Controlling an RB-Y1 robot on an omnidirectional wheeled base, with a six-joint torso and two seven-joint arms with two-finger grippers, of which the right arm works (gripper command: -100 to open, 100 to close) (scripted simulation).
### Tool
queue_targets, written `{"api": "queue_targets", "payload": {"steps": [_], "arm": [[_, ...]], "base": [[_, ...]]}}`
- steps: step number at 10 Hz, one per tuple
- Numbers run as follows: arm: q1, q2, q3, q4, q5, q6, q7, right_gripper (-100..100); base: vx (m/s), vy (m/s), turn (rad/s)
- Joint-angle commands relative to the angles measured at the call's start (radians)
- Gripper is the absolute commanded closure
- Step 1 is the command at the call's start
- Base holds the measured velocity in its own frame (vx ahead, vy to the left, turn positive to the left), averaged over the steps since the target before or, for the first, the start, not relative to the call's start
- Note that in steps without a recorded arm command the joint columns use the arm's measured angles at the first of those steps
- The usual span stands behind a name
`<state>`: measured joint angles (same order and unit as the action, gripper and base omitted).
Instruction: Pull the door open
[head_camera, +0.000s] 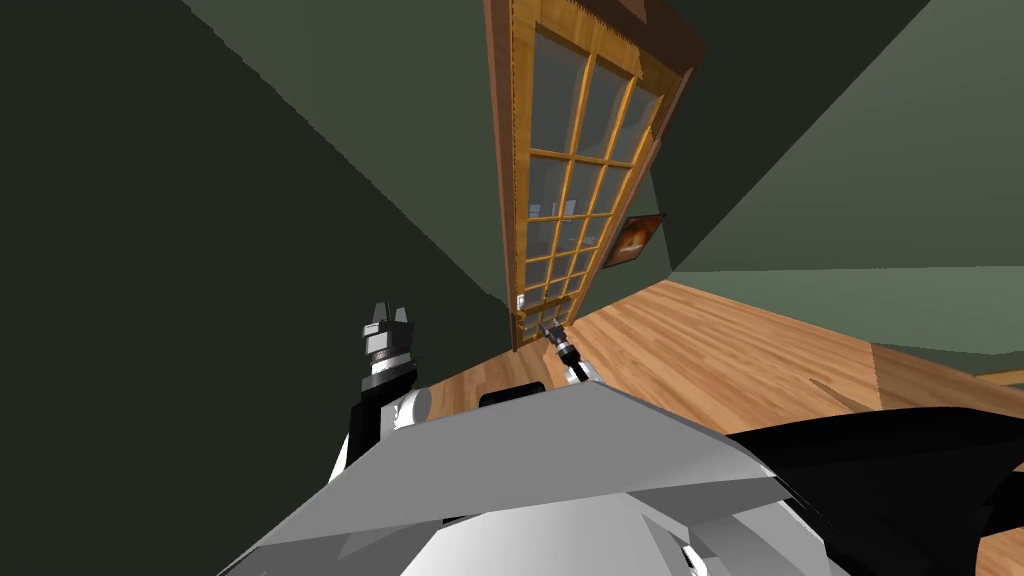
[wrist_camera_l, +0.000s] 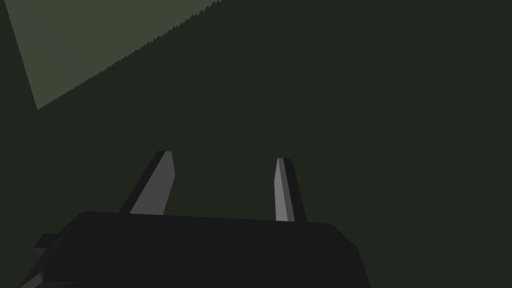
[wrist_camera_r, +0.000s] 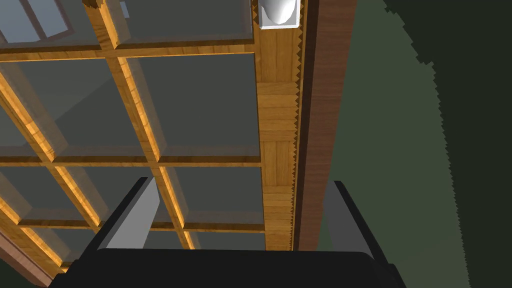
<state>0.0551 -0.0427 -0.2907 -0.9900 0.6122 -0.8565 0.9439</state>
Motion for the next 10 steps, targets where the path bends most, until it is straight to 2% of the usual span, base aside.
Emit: {"api": "queue_targets", "payload": {"steps": [1,3,7,10], "arm": [[-0.014,0.013,-0.007,0.041,0.021,-0.009,0.038,-100],[-0.032,0.025,-0.016,0.091,0.042,-0.022,0.075,-100],[-0.053,0.040,-0.027,0.148,0.065,-0.036,0.119,-100],[-0.083,0.070,-0.042,0.232,0.099,-0.057,0.182,-100]], "base": [[0.135,0.003,0.010],[0.137,-0.002,0.010],[0.093,0.000,0.003],[0.131,-0.014,-0.001]]}}
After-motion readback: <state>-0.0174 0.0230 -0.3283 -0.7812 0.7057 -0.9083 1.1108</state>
